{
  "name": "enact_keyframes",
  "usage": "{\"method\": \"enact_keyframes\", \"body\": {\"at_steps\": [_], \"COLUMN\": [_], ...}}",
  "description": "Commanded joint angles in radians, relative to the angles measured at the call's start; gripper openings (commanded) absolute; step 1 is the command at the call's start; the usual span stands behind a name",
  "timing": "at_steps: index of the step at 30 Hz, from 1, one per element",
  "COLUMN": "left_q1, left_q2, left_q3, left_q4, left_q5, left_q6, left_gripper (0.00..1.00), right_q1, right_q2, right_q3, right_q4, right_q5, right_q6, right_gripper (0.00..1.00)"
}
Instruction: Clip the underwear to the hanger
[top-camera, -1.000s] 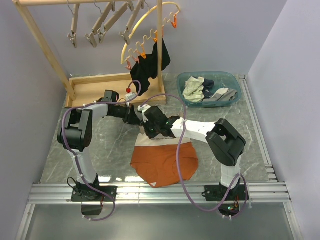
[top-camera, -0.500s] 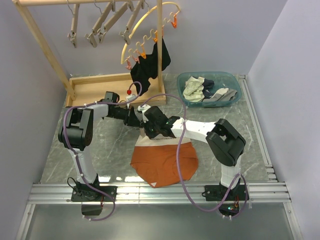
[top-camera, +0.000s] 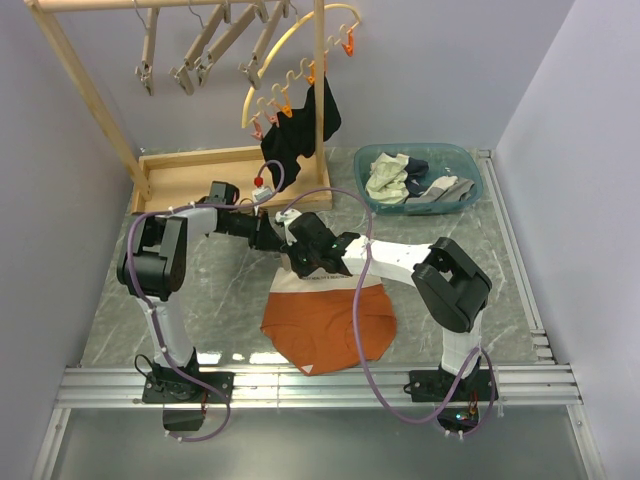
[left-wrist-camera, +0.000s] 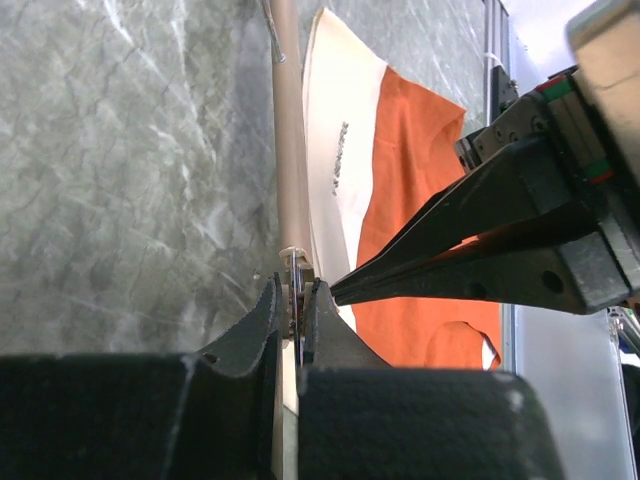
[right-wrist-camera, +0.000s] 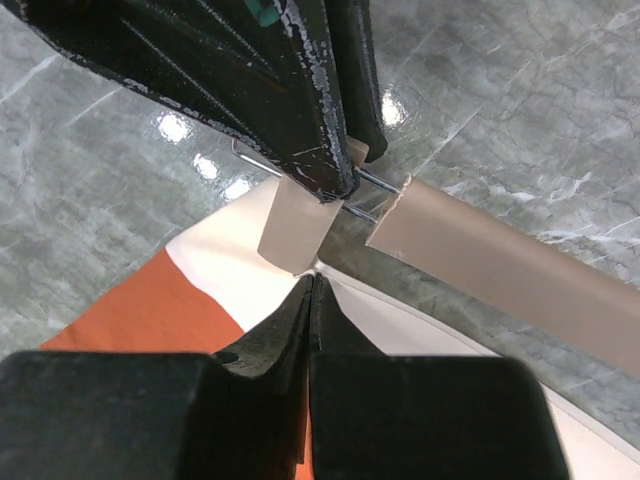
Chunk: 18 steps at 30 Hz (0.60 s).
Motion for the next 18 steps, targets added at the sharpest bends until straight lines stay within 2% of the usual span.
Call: {"method": "enact_keyframes", "body": {"at_steps": [1,13,18], "left_q1": [-0.01,-0.022,-0.022], "left_q2": [0.013,0.044,0.075], "left_q3": [0.045,0.07,0.115], "left_q4": [-0.01,-0.099,-0.217], "left_q5": [0.097,0.138,0.16], "left_q6": [0.06,0.167,0.255], "left_gripper": [0.0,0.0,0.0], "right_q1": [0.005,0.003,0.002], "right_q2": [-0.042,-0.042,-0.044], "right_q3": [0.001,0.003,0.003], "right_q4": [0.036,0.033,0.034], "right_q5": [0.003,0.01,0.016], "right_q6": [-0.01,-0.017,-0.018], "right_gripper": [0.0,0.0,0.0]}}
